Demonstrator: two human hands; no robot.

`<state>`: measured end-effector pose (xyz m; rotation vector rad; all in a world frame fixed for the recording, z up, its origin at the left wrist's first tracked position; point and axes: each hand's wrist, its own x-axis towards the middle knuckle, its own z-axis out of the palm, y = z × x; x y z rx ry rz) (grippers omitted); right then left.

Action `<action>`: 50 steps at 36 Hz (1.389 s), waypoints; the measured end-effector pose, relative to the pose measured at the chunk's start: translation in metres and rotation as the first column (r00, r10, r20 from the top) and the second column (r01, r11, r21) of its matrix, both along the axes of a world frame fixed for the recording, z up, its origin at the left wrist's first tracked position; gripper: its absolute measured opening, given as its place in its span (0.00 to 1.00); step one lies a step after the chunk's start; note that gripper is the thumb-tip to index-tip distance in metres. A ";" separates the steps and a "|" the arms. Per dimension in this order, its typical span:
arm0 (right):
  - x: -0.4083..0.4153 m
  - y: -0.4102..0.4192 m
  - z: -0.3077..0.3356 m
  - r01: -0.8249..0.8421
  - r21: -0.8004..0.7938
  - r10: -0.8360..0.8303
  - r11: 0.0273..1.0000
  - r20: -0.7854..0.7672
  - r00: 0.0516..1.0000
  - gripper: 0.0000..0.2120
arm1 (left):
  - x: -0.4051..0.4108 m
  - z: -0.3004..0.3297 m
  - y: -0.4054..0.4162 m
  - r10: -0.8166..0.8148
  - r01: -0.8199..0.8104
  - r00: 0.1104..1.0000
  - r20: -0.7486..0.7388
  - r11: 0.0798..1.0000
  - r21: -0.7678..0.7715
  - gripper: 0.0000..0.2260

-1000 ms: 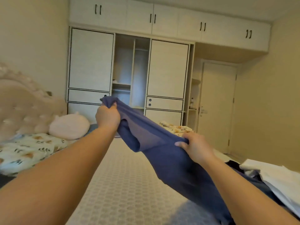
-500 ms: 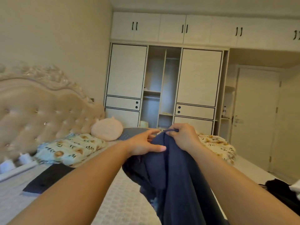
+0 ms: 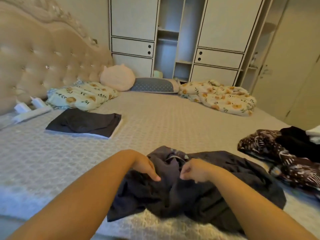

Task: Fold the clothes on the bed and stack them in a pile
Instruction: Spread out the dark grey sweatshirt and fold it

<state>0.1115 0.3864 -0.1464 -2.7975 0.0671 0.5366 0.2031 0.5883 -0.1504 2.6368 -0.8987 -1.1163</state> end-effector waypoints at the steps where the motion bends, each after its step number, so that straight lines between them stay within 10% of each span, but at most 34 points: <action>1: 0.001 0.000 -0.009 -0.007 -0.032 0.007 0.999 0.001 1.000 0.08 | -0.001 -0.010 0.001 0.046 -0.045 0.999 0.011 0.997 -0.060 0.21; 5: 0.005 0.002 -0.033 0.020 -0.156 -0.001 0.988 0.125 0.992 0.08 | 0.011 -0.044 0.003 0.187 -0.115 0.923 0.338 0.968 -0.223 0.19; 12: 0.018 -0.006 -0.043 0.222 -0.067 -0.148 0.973 0.559 0.816 0.06 | 0.025 -0.070 -0.019 0.479 -0.228 0.778 0.407 0.818 -0.528 0.15; 21: 0.036 -0.005 -0.058 0.426 -0.242 -0.331 0.872 0.350 0.876 0.17 | 0.002 -0.070 -0.025 -0.078 0.140 0.958 0.277 0.967 -0.213 0.13; 26: 0.043 -0.012 -0.044 0.448 0.281 -0.527 0.849 0.390 0.755 0.06 | -0.001 -0.044 -0.022 0.001 0.030 0.986 0.168 0.982 -0.184 0.26; 30: 0.048 -0.016 -0.020 0.257 0.457 -0.457 0.852 0.408 0.790 0.09 | 0.004 -0.030 -0.032 0.229 -0.037 0.865 0.447 0.917 -0.398 0.22; 36: 0.046 -0.022 0.035 0.074 0.425 -0.289 0.902 0.469 0.835 0.06 | -0.004 -0.021 -0.060 0.306 -0.205 0.952 0.003 0.643 -0.738 0.04; 41: 0.025 -0.055 0.093 0.029 0.263 -0.111 0.964 0.302 0.947 0.09 | 0.002 0.008 -0.037 0.206 -0.432 0.899 -0.388 0.568 -0.700 0.11; 46: 0.007 -0.075 0.107 -0.033 -0.383 0.094 0.923 0.141 0.986 0.23 | 0.014 0.044 -0.005 0.094 -0.062 0.992 0.082 0.939 -0.338 0.27; 50: -0.005 -0.084 0.121 -0.054 -0.719 0.189 0.693 0.108 0.976 0.36 | 0.017 0.082 0.005 0.117 -0.076 0.943 0.312 0.987 -0.140 0.35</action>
